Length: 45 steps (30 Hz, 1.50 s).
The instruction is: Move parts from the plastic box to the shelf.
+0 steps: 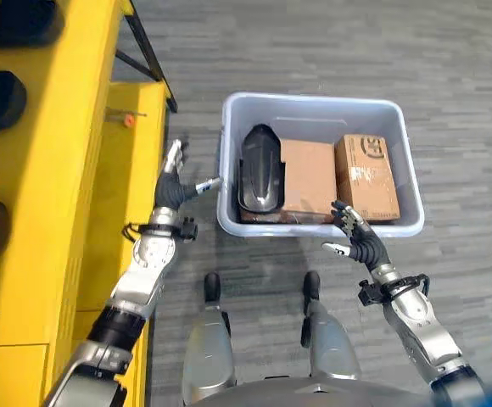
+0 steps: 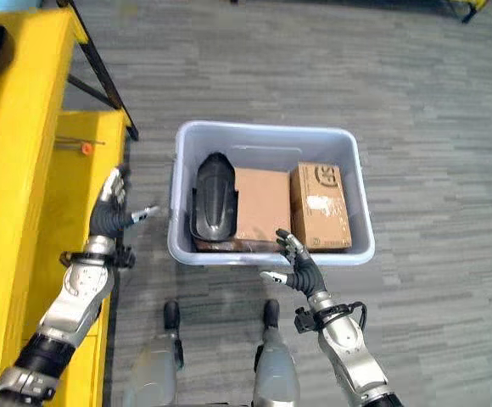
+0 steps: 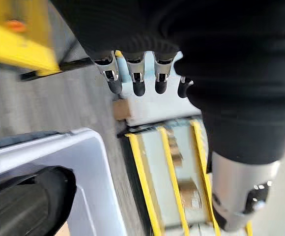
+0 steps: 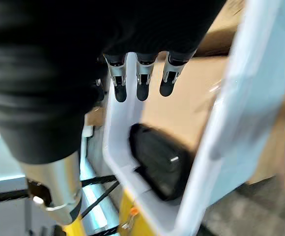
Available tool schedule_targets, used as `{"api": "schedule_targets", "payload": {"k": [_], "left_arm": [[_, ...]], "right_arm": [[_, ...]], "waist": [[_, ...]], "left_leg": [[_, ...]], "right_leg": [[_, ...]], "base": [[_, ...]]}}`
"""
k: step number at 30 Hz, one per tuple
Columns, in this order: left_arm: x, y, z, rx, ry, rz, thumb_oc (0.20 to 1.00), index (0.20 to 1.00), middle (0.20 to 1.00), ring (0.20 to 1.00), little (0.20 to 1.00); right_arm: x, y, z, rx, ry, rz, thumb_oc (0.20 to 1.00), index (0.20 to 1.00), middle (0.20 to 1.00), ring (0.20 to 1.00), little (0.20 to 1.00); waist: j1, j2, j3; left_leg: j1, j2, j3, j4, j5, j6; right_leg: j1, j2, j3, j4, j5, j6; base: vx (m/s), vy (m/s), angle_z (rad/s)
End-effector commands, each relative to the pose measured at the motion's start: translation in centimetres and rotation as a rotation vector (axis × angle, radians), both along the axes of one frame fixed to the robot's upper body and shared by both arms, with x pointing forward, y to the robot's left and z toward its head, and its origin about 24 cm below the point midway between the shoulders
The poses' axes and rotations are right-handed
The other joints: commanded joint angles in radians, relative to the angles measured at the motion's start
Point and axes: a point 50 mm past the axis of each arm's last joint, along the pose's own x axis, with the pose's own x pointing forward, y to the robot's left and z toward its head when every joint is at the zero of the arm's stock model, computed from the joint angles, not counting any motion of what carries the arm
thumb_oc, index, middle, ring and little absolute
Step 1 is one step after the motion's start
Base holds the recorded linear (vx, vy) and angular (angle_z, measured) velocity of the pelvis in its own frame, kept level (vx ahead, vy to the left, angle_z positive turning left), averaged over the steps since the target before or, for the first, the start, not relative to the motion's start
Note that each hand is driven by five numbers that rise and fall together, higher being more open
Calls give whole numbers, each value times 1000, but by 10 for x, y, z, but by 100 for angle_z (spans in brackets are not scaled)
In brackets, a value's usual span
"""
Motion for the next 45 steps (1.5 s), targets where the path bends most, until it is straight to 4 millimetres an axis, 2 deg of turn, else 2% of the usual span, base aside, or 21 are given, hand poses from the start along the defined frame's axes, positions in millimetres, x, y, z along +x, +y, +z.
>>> {"api": "schedule_targets", "payload": {"k": [1, 9, 13, 17, 24, 25, 28, 42, 45], "left_arm": [[1, -11, 19, 144, -169, 67, 1000, 1000, 1000, 1000, 1000], [20, -36, 66, 293, -384, 121, 1000, 1000, 1000, 1000, 1000], [21, -46, 83, 301, -473, 136, 1000, 1000, 1000, 1000, 1000], [24, -53, 90, 317, -500, 142, 1000, 1000, 1000, 1000, 1000], [39, -49, 87, 357, -451, 210, 1000, 1000, 1000, 1000, 1000], [49, -39, 85, 358, -404, 267, 1000, 1000, 1000, 1000, 1000], [57, -32, 86, 358, -364, 299, 1000, 1000, 1000, 1000, 1000], [81, -23, 81, 389, -224, 352, 1000, 1000, 1000, 1000, 1000], [91, -20, 79, 416, -162, 377, 1000, 1000, 1000, 1000, 1000]], "right_arm": [[1, -2, 36, 6, -187, 13, 1000, 1000, 1000, 1000, 1000], [15, 14, 58, 24, -304, 20, 1000, 1000, 1000, 1000, 1000], [15, 16, 57, 27, -306, 15, 1000, 1000, 1000, 1000, 1000], [14, 15, 55, 20, -302, 18, 1000, 1000, 1000, 1000, 1000], [11, 16, 53, 25, -293, 30, 1000, 1000, 1000, 1000, 1000], [9, 16, 51, 22, -288, 37, 1000, 1000, 1000, 1000, 1000], [7, 14, 51, 16, -287, 42, 1000, 1000, 1000, 1000, 1000], [2, 15, 51, 17, -284, 82, 1000, 1000, 1000, 1000, 1000], [1, 14, 53, 22, -288, 93, 1000, 1000, 1000, 1000, 1000]], "waist": [[-10, 27, -14], [-32, 1, 57], [-41, -12, 77], [-49, -19, 84], [-67, -35, 90], [-75, -44, 90], [-89, -58, 86], [-127, -83, 77], [-146, -97, 70]], "left_leg": [[-16, 24, 5, -17, 7, 8], [-98, 33, 2, 3, 17, 5], [-129, 40, -3, 11, 18, 3], [-147, 40, -5, 15, 20, 1], [-167, 44, -3, 17, 22, -2], [-174, 47, -2, 23, 20, -5], [-185, 49, -1, 21, 25, -8], [-224, 60, -4, 28, 35, -15], [-248, 66, -2, 38, 37, -16]], "right_leg": [[-6, -72, 8, 124, -107, 51], [-86, -64, 6, 141, -86, 57], [-111, -61, 5, 137, -76, 61], [-125, -59, 3, 136, -73, 59], [-148, -54, 5, 134, -67, 57], [-155, -49, 10, 135, -65, 57], [-168, -44, 12, 132, -58, 58], [-220, -31, 24, 139, -46, 59], [-247, -23, 32, 142, -39, 61]], "base": [[-98, 5, -17], [-49, 6, -5], [-8, 1, 3], [0, 0, 0], [-4, 0, -1], [-15, -6, -4], [-11, 1, 3], [-7, 1, -3], [-7, -2, -1]]}}
